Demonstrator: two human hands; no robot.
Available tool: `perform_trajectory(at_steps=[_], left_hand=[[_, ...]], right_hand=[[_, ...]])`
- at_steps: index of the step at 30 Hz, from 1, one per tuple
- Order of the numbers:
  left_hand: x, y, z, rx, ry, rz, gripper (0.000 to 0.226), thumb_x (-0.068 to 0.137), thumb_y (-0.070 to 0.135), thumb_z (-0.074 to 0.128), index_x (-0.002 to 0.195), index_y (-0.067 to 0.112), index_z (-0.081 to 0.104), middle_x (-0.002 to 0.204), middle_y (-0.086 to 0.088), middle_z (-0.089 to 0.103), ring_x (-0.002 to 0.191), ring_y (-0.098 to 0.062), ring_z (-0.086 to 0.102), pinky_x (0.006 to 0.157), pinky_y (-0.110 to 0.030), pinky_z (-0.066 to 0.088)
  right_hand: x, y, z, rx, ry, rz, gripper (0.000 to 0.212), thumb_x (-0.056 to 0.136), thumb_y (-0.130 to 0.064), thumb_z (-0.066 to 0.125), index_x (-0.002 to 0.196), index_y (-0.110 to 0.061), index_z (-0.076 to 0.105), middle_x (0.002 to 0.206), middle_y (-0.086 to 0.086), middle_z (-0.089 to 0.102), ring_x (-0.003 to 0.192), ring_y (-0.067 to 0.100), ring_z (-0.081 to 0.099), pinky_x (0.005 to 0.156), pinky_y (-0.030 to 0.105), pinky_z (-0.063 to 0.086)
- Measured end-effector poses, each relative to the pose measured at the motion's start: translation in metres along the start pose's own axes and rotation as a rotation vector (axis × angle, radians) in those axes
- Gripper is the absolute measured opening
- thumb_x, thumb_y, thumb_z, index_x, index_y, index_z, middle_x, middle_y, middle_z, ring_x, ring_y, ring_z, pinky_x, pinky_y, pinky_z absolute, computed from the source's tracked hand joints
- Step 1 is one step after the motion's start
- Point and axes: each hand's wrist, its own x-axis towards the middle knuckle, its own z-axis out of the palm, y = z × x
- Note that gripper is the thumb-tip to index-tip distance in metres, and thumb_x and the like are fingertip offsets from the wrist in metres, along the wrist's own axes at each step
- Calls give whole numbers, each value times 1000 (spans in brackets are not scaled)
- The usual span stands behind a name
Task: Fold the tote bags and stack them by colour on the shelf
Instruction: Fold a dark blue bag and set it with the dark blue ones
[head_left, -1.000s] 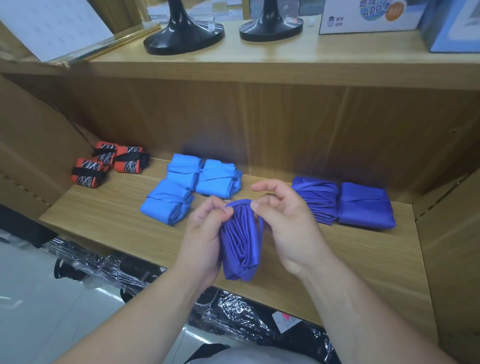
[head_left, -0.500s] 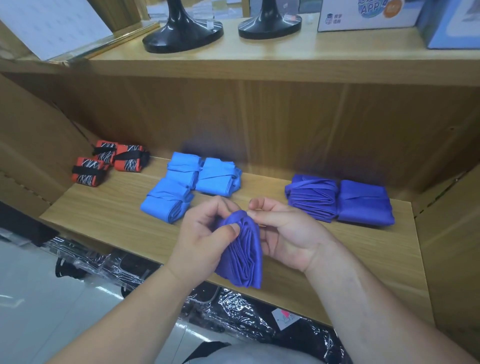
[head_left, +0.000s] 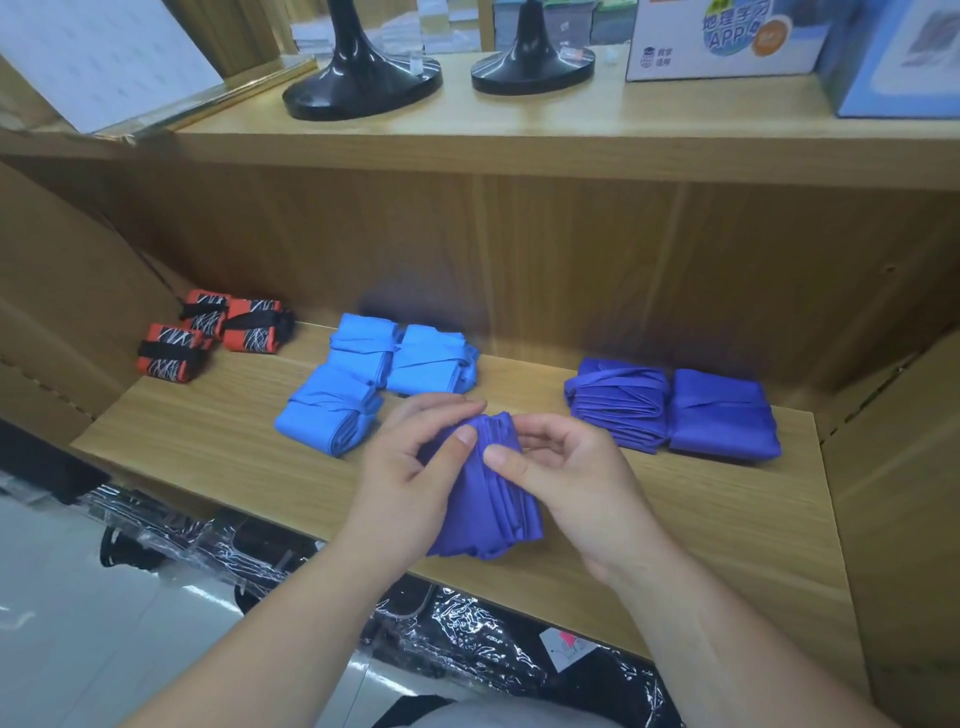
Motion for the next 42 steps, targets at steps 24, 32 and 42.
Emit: perform_trajectory(at_steps=[24,32,42], left_hand=[[11,-15,13,-113,-157,-125,13,81,25,66,94,21,65,86,7,67,81,-10,60,73,-22,49],[26,-28,6,-138,-212,-99,23,70,36,52,71,14,57,64,-3,52,62,-13,45,59,-33,39],[40,-33,23,-381,-370,-309,12,91,19,55,92,8,59,78,7,66,71,-6,57,65,-20,44]], right_hand=[[-10,28,-16,-234,41,-94,18,89,-28,66,97,-12,65,91,8,75,81,16,67,75,39,53],[-13,21,3,-112,130,-59,24,87,-29,64,99,-9,63,86,8,74,76,14,62,70,29,49],[-15,28,14,79,523,94,21,94,-14,68,114,-6,70,107,9,77,103,33,72,82,50,58]])
